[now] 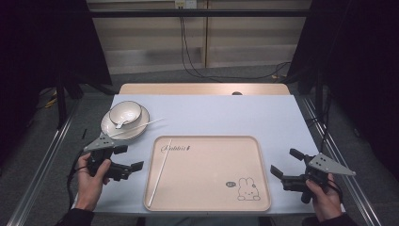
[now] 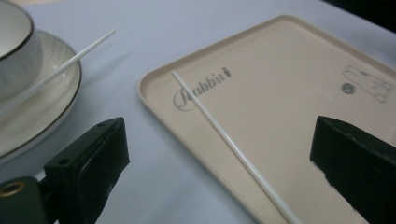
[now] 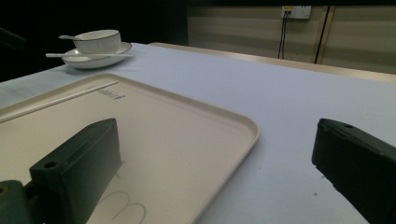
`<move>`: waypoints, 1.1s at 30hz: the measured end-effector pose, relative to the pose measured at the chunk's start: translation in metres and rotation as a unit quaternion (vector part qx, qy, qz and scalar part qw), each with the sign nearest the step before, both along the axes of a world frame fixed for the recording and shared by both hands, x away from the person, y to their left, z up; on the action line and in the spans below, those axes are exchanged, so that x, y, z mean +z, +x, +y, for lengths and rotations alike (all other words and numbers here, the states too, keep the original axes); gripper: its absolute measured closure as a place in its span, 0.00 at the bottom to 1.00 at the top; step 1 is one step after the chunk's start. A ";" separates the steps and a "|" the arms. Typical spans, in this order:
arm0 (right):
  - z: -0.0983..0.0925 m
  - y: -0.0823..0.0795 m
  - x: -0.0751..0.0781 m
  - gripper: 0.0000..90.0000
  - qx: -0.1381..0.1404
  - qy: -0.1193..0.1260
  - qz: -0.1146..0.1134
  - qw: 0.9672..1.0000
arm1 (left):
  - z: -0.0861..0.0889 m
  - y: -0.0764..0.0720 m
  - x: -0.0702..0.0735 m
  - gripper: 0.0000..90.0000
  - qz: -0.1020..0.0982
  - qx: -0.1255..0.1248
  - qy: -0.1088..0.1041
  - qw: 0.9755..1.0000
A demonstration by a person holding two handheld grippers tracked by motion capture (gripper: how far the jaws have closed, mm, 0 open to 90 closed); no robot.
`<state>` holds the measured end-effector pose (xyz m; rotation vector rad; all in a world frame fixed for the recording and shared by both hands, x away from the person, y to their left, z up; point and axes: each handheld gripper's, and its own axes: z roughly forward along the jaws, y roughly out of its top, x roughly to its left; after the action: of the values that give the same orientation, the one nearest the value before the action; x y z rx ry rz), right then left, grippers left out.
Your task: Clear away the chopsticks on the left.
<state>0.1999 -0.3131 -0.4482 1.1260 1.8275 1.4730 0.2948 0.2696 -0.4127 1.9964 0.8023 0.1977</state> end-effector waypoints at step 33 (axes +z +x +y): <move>-0.001 -0.003 -0.003 0.01 0.001 -0.015 -0.011 1.000 | 0.073 0.103 -0.022 0.15 -0.005 0.048 0.096 0.994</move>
<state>0.1974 -0.3141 -0.4510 1.0891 1.8311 1.4483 0.3982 0.3421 -0.4348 2.1360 0.9023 0.3520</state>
